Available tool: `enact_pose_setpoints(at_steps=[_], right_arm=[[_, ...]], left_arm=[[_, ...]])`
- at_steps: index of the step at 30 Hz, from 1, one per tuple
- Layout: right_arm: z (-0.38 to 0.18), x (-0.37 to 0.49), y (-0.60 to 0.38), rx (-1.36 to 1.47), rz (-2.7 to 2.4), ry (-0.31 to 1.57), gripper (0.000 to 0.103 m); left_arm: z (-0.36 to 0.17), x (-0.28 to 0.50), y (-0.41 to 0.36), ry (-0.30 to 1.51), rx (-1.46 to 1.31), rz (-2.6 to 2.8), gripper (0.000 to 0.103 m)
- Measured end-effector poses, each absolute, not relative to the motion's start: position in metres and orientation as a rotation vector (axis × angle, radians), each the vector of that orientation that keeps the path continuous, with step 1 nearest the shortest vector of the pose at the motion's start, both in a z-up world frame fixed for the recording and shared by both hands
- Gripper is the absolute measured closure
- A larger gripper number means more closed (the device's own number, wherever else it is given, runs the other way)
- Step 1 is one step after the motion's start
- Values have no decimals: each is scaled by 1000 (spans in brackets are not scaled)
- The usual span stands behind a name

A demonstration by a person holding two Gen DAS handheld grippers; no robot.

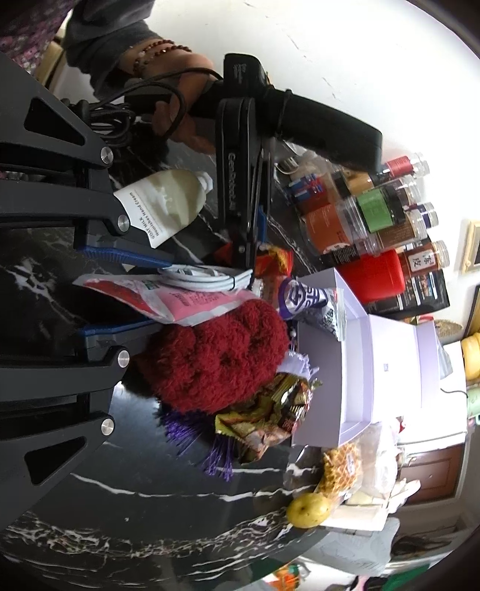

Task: Organize soft objects
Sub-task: 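Grasp the pink-and-red squeeze pouch with the right gripper while the left gripper lifts the snack packet, then carry the snack packet and pink pouch with both grippers over the open lavender box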

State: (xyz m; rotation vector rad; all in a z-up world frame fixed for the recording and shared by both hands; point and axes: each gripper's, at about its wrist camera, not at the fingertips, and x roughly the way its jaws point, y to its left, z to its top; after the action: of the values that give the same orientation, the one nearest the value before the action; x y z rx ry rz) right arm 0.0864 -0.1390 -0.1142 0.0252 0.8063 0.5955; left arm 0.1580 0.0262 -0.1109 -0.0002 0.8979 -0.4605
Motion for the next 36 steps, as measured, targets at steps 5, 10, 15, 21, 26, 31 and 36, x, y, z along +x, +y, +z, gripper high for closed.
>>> enact_pose_setpoints(at_steps=[5,10,15,21,26,31,36], right_arm=[[-111,83,-144,36,595,794,88],[-108,81,-150,67,600,780,94],[-108,83,-143,39,579,778,92],[-103,82,-129,-21,556,740,99],[-84,79,-138,9,548,690,100],[-69,79,-143,26,541,669,100],[-57,79,-146,20,525,647,100]], left_arm=[[-98,139,30,891,-19,-471,69],[-87,120,33,890,-42,-480,69],[-83,111,33,884,-39,-468,69],[-80,109,39,879,-51,-446,69],[-67,106,39,848,-50,-444,69],[-55,106,34,817,-46,-451,69],[-41,105,29,791,-28,-453,69]])
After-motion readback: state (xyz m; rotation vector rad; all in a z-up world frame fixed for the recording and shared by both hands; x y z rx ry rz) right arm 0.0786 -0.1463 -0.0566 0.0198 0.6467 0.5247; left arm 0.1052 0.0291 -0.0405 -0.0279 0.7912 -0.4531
